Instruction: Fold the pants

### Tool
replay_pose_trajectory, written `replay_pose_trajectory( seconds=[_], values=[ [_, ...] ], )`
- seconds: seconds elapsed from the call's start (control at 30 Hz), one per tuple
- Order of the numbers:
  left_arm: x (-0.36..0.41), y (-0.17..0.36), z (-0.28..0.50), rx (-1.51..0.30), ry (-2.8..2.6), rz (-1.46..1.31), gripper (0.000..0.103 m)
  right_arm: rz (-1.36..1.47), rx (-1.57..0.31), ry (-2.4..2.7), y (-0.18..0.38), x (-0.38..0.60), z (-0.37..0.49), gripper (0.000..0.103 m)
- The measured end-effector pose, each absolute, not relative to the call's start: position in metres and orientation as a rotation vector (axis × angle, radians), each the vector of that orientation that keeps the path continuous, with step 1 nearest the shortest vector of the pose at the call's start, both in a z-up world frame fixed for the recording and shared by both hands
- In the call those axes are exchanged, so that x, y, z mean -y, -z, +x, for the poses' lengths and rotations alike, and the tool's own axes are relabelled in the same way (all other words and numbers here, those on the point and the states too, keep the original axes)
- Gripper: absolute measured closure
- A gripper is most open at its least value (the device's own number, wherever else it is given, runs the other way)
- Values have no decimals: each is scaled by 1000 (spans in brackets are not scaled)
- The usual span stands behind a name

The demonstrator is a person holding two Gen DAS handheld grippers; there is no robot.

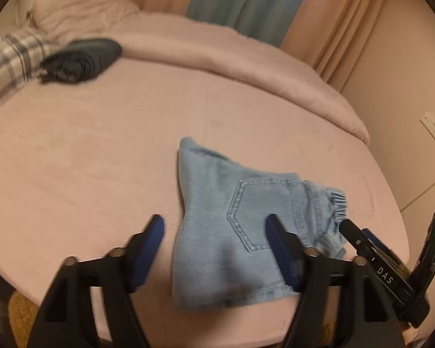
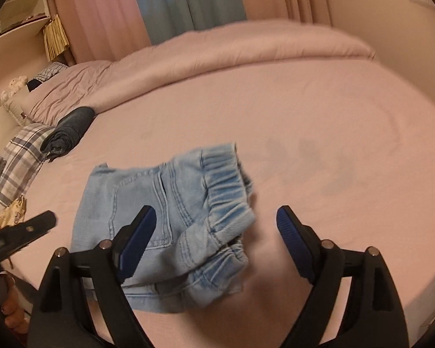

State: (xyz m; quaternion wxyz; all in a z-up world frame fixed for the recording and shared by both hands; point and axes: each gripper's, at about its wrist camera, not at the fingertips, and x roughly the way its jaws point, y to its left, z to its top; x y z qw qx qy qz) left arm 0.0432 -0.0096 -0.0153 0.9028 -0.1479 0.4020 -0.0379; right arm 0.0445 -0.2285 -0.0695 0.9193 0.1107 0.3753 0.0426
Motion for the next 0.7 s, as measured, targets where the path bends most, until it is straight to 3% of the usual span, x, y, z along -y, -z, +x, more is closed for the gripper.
replay_pose_trajectory(
  seconds=[0.2, 0.7],
  values=[
    [22, 7, 25, -824, 36, -217, 17, 144, -684, -72, 35, 218, 23, 10],
    [29, 24, 3, -865, -33, -117, 16, 88, -669, -80, 24, 195, -9, 8]
  ],
)
